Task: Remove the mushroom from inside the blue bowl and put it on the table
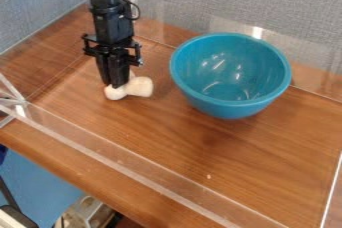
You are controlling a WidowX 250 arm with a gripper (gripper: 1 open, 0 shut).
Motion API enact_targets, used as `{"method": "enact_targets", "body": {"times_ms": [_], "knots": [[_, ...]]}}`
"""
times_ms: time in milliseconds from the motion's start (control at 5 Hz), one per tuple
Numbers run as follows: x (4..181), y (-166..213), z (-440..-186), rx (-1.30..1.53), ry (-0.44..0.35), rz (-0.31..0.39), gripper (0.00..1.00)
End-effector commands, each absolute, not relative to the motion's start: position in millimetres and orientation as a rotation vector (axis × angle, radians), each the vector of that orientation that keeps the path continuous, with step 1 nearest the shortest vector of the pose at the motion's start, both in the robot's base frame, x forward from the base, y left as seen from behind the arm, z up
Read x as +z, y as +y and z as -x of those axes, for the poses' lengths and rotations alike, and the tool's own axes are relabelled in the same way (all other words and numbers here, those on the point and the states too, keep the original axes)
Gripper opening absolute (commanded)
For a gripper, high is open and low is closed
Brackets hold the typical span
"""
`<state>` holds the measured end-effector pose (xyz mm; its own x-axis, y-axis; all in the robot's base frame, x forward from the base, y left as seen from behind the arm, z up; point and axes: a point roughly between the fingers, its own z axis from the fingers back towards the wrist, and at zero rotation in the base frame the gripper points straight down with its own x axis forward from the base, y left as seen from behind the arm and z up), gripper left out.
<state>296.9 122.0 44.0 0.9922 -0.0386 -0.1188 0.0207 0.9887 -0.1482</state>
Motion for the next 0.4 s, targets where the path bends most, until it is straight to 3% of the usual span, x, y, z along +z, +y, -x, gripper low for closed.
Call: {"method": "enact_targets", "body": {"times_ms": [0, 200], "knots": [[46.7, 131.2, -296.4, 0.008, 0.096, 0.133, 1.00], [43.2, 131.7, -297.6, 0.026, 0.094, 0.130, 1.00]]}}
